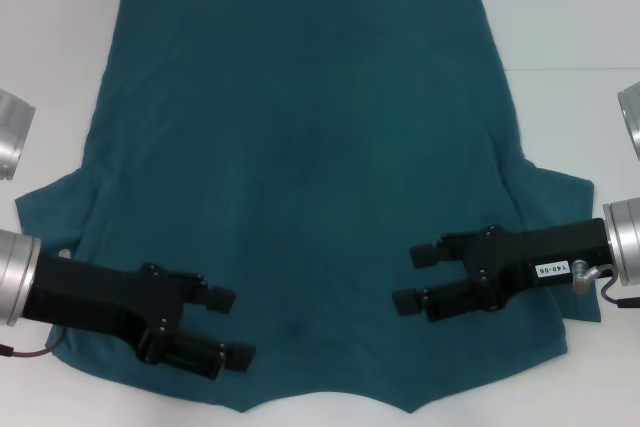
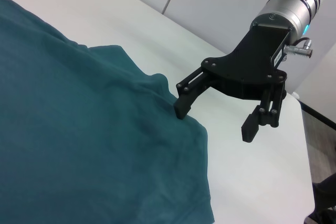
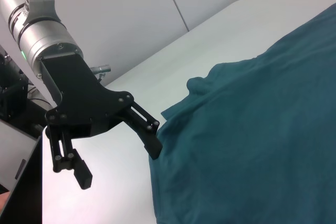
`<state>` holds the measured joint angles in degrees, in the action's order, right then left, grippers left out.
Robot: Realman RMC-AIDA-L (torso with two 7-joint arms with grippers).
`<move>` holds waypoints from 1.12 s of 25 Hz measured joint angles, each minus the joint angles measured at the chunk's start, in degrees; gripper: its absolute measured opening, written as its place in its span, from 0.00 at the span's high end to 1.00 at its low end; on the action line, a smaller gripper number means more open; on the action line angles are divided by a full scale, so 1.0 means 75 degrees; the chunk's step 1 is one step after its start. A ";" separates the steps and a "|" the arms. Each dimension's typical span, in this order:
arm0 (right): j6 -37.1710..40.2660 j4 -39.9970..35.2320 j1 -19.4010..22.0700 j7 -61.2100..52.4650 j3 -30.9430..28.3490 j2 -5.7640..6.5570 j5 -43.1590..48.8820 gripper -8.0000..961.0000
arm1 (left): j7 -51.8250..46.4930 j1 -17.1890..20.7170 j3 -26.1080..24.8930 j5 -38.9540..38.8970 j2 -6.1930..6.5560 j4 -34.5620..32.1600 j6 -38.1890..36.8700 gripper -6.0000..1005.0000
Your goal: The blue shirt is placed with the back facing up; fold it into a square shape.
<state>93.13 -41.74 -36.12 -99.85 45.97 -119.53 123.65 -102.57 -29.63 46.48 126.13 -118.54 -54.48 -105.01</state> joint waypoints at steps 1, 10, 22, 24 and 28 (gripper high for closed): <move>0.0000 0.0000 0.0000 0.0000 0.0000 0.0000 0.0000 0.02 | 0.0000 0.0002 0.0001 0.0000 0.0004 -0.0001 0.0001 0.07; 0.0020 0.0003 0.0000 -0.0004 -0.0006 0.0000 -0.0012 0.02 | -0.0015 0.0011 0.0000 -0.0001 0.0008 -0.0002 0.0017 0.07; -0.0058 0.0012 0.0001 -0.0478 -0.0014 0.0011 -0.0274 0.02 | -0.0540 0.0011 -0.0573 -0.0044 0.0011 -0.0007 0.0079 0.07; -0.0167 0.0012 -0.0002 -0.1017 -0.0026 0.0046 -0.0549 0.02 | -0.0967 0.0021 -0.1082 -0.0046 0.0036 -0.0007 0.0152 0.07; -0.0329 -0.0019 -0.0089 -0.2183 -0.0083 0.0128 -0.0930 0.02 | -0.1836 0.0063 -0.2179 -0.0030 0.0097 -0.0008 0.0277 0.07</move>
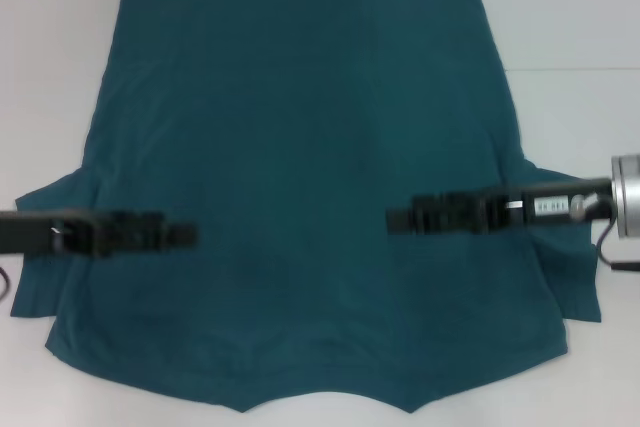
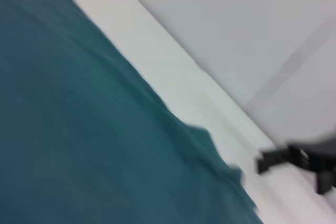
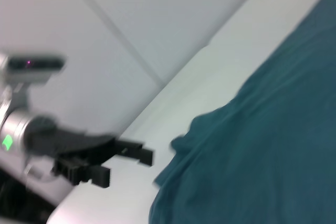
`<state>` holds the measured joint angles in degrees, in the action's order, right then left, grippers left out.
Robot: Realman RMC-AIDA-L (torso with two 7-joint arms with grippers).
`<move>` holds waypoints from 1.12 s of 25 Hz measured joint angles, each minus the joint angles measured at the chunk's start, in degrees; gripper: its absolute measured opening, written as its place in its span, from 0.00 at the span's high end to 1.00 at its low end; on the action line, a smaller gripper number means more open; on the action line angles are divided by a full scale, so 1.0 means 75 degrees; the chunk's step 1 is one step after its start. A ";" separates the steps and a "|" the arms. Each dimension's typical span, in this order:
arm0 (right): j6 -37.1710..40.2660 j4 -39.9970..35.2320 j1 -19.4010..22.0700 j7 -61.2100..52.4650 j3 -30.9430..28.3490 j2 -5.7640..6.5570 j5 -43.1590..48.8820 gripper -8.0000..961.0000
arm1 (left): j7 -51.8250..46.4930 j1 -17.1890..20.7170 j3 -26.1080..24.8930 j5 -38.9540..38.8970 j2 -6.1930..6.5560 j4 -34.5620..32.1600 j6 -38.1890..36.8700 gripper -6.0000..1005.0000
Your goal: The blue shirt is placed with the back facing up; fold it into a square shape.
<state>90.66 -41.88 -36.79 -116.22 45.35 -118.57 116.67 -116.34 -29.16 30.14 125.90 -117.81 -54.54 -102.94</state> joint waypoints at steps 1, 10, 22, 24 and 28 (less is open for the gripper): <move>-0.0114 -0.0020 -0.0033 -0.0382 -0.0021 0.0019 -0.0042 0.02 | -0.0310 0.0018 -0.0211 0.0015 0.0038 0.0006 0.0097 0.07; -0.1249 0.0409 -0.0823 -0.2180 0.0064 0.0433 0.0155 0.02 | -0.2276 0.0237 -0.0803 0.0036 0.0425 0.0577 0.1245 0.07; -0.1941 0.1142 -0.1226 -0.2316 0.0023 0.0673 0.0281 0.02 | -0.2290 0.0646 -0.1582 0.0236 0.0404 0.1437 0.3619 0.07; -0.1925 0.1143 -0.1217 -0.2318 0.0019 0.0668 0.0277 0.02 | -0.2165 0.0681 -0.1531 0.0238 0.0376 0.1475 0.3819 0.07; -0.1913 0.1143 -0.1191 -0.2335 -0.0003 0.0685 0.0264 0.02 | -0.1825 0.0703 -0.1486 0.0241 0.0345 0.1639 0.4052 0.07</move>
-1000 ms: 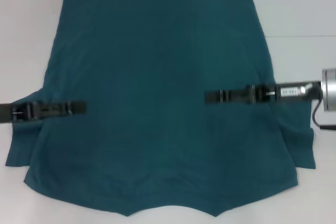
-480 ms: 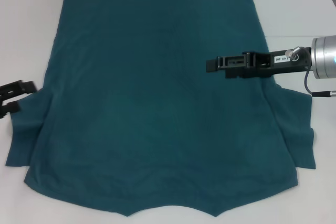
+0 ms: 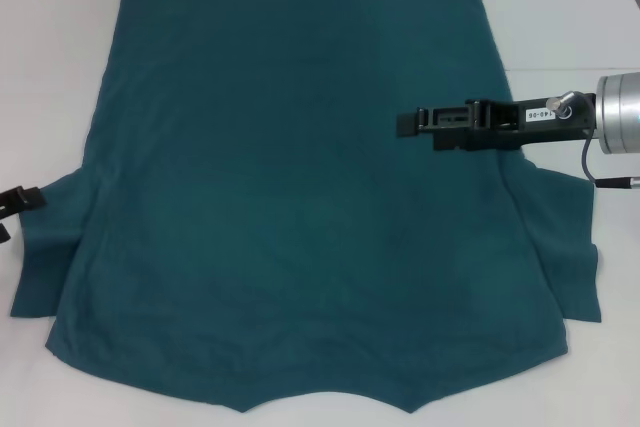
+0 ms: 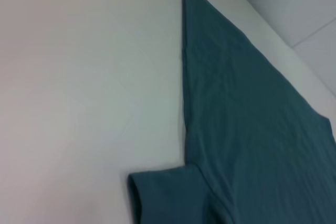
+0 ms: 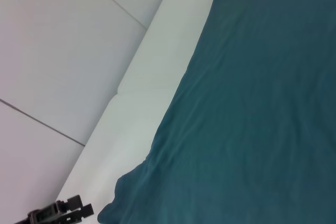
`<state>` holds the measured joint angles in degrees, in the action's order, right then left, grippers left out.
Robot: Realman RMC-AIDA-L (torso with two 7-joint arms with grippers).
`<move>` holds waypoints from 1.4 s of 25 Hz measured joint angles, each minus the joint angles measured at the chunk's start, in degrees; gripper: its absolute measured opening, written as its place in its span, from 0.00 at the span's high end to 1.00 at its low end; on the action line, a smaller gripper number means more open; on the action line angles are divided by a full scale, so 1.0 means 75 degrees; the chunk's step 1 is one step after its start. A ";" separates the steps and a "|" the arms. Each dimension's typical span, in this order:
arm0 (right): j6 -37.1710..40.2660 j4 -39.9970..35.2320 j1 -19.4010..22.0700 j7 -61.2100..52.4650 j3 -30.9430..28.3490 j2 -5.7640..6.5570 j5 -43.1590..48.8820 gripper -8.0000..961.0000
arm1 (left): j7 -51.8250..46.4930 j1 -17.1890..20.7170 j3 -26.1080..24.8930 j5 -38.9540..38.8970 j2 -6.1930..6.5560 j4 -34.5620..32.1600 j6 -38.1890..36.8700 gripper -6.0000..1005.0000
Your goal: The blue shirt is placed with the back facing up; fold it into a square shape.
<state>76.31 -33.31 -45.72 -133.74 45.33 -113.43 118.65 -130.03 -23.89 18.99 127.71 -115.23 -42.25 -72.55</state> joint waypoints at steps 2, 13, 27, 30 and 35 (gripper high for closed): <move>0.0004 0.0000 0.0016 -0.0005 -0.0031 0.0011 -0.0003 0.02 | 0.0230 -0.0024 0.0007 0.0000 -0.0001 0.0167 0.0120 0.07; 0.0151 0.0000 0.0053 -0.0025 -0.0300 0.0058 -0.0012 0.02 | 0.0437 -0.0055 0.0213 0.0000 -0.0023 0.0477 0.0517 0.07; 0.0271 -0.0055 0.0053 -0.0086 -0.0383 0.0074 -0.0012 0.02 | 0.0414 -0.0139 0.0481 0.0012 -0.0047 0.0581 0.0610 0.08; 0.0278 -0.0055 0.0059 -0.0087 -0.0446 0.0077 -0.0011 0.02 | 0.0404 -0.0153 0.0498 0.0013 -0.0047 0.0558 0.0603 0.09; 0.0281 -0.0048 0.0074 -0.0097 -0.0505 0.0109 -0.0008 0.02 | 0.0385 -0.0185 0.0627 0.0063 -0.0040 0.0524 0.0678 0.29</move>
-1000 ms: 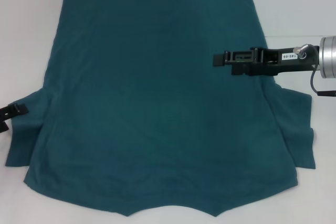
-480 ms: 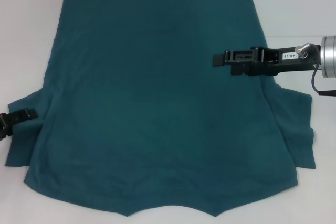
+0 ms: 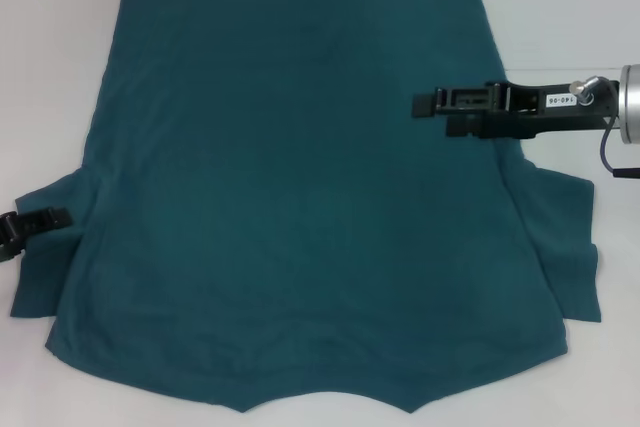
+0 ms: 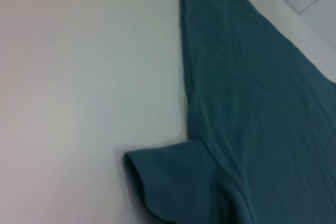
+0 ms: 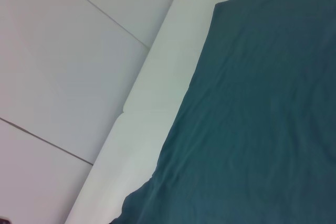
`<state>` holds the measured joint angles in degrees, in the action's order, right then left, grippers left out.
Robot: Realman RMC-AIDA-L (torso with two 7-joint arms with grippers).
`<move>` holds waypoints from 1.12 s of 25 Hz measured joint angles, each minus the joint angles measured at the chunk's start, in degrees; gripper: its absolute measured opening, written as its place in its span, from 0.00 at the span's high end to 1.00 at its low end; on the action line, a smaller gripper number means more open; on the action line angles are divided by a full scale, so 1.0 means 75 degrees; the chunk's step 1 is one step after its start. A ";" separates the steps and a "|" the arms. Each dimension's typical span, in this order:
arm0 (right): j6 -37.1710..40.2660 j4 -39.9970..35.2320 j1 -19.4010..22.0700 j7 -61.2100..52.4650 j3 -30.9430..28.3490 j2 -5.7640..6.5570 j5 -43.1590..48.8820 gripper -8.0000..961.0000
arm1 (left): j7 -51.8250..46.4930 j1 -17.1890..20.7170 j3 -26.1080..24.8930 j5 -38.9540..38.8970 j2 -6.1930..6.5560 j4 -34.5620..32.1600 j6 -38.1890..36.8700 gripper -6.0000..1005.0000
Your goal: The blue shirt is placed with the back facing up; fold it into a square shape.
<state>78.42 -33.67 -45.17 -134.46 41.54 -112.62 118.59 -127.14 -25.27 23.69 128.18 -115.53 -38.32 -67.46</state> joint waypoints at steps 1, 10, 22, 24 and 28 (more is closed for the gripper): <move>0.0003 0.0000 0.0004 -0.0011 -0.0003 0.0007 0.0001 0.02 | -0.0001 -0.0006 0.0000 0.0015 0.0001 -0.0014 0.0004 0.31; 0.0001 -0.0029 0.0035 -0.0092 -0.0011 0.0020 -0.0004 0.02 | 0.0015 -0.0017 0.0027 0.0133 0.0006 -0.0074 -0.0006 0.53; -0.0021 -0.0027 0.0045 -0.0096 -0.0007 0.0078 -0.0004 0.02 | -0.0074 -0.0085 0.0425 0.0324 0.0080 -0.0644 -0.0282 0.99; -0.0010 -0.0029 0.0046 -0.0096 -0.0007 0.0078 -0.0004 0.02 | -0.0237 -0.0224 0.0554 0.0704 0.0140 -0.0807 -0.0320 0.99; -0.0006 -0.0031 0.0047 -0.0095 -0.0008 0.0078 -0.0004 0.02 | -0.0480 -0.0647 0.0639 0.1890 0.0244 -0.1099 -0.0348 0.99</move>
<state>78.38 -33.90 -44.82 -135.18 41.49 -112.03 118.56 -130.74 -30.13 28.48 142.35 -113.70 -46.56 -70.07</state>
